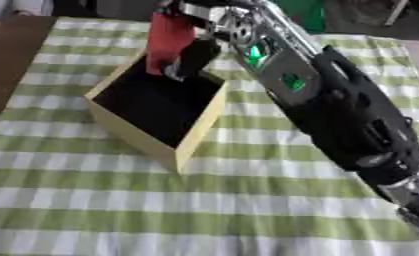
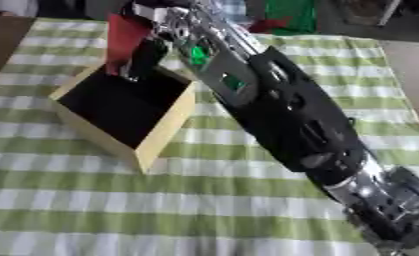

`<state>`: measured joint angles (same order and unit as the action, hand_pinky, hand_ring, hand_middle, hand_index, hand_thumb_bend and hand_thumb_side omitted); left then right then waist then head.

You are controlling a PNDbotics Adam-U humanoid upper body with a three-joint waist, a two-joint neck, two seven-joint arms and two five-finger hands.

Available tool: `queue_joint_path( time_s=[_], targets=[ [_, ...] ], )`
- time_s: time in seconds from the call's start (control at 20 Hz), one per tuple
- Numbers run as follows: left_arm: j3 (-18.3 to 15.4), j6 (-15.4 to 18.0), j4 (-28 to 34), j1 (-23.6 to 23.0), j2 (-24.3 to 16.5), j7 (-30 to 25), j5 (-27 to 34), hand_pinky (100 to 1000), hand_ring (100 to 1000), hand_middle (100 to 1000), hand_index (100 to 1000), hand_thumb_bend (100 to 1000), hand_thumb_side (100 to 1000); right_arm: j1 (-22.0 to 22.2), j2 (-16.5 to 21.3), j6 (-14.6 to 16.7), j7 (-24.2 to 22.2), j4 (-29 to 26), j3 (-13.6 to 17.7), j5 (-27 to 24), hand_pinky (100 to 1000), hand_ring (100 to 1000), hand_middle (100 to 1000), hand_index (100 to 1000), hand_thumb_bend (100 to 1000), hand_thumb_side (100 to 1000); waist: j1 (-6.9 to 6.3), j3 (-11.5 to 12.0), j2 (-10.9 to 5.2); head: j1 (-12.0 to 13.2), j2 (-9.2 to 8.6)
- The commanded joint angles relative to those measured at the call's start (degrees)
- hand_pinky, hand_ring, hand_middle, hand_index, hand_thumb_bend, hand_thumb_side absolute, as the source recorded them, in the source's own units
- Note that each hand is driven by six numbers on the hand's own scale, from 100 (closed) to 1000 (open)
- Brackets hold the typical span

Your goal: Pick up objects on the table and place them in the box.

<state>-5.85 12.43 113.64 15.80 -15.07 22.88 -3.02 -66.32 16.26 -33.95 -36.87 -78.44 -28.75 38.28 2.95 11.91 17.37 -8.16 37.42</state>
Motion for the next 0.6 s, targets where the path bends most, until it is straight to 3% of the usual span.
queue_joint_path(
  time_s=[0.05, 0.3, 0.6],
  targets=[
    [0.10, 0.11, 0.95, 0.88, -0.50, -0.26, 0.19, 1000, 509, 473, 647, 221, 106, -0.96, -0.80, -4.00, -4.90, 1.84, -0.11, 1.16, 955, 986, 638, 833, 100, 175, -0.38, 0.24, -0.88, -0.23, -0.29],
    [0.11, 0.07, 0.95, 1.00, -0.44, -0.30, 0.23, 1000, 509, 473, 647, 222, 106, -0.85, -1.39, -1.68, -6.18, 3.29, -0.63, 0.95, 976, 1000, 775, 921, 100, 157, -0.27, 0.44, -0.80, -0.17, -0.32],
    [0.11, 0.00, 0.95, 1.02, -0.47, -0.34, 0.21, 1000, 509, 473, 647, 223, 105, -1.07, -1.05, 1.71, -8.79, 2.49, -0.49, 0.35, 1000, 1000, 869, 994, 100, 112, -0.21, 0.39, -0.86, 0.01, -0.30]
  ],
)
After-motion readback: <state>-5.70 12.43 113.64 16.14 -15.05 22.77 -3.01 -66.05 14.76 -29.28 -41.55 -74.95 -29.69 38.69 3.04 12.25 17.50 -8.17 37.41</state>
